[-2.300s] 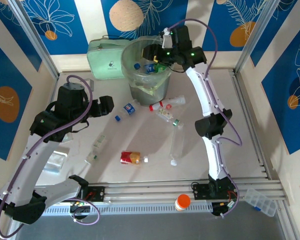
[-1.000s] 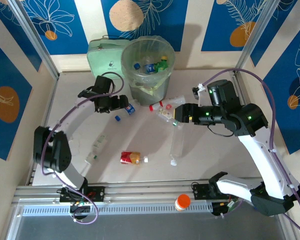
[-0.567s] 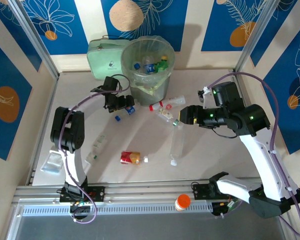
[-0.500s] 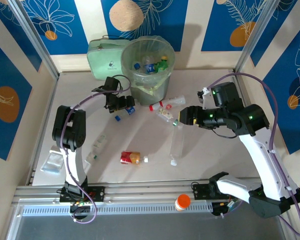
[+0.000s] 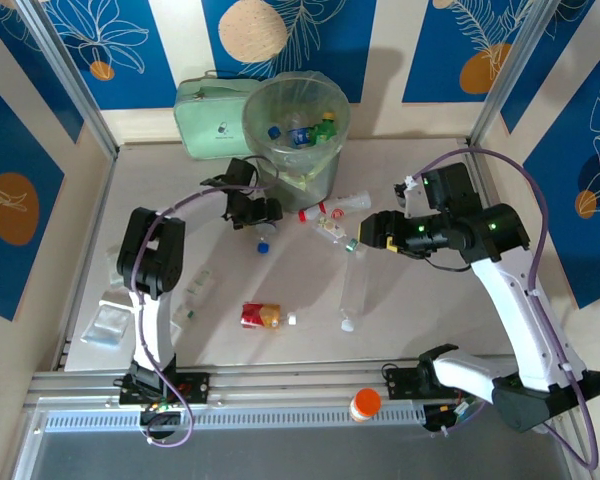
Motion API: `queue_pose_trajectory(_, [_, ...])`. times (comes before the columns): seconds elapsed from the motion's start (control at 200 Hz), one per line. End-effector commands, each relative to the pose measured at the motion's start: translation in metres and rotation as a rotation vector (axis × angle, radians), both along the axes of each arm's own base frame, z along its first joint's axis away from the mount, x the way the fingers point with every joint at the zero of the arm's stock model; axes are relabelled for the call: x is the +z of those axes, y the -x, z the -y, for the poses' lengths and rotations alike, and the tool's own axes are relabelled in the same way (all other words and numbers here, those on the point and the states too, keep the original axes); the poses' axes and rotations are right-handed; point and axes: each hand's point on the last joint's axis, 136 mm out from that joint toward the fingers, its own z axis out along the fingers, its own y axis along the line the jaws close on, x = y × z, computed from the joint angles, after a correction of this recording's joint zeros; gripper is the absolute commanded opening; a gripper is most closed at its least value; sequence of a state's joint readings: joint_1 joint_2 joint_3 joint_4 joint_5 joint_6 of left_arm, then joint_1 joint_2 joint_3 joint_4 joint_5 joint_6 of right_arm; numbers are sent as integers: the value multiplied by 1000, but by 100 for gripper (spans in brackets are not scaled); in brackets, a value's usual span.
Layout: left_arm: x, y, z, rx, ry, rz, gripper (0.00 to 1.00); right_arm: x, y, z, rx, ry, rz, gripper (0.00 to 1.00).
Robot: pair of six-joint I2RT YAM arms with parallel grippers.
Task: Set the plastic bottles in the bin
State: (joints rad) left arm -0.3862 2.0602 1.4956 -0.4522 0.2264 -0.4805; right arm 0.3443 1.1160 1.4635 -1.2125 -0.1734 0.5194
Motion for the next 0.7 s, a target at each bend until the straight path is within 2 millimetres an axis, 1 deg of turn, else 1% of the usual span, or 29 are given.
queue_pose_trajectory(0.0, [-10,10,1,0,-33,-22,79,1,2,-5,33,-24,4,72])
queue_pose_trajectory(0.26, [-23,19,3,4,-42,-61,62,4,1,-4,26,-25,17,72])
queue_pose_trajectory(0.365, [-22,20,1,10,-52,-64,57,7,3,-2,19,-24,27,72])
queue_pose_trajectory(0.425, [-19,20,-2,18,-63,-60,54,9,4,-1,18,-25,35,72])
queue_pose_trajectory(0.545, [-8,24,-3,27,-51,-49,52,10,6,1,10,-24,44,72])
queue_pose_trajectory(0.695, [19,31,-2,44,0,-12,49,15,7,4,-6,-21,66,72])
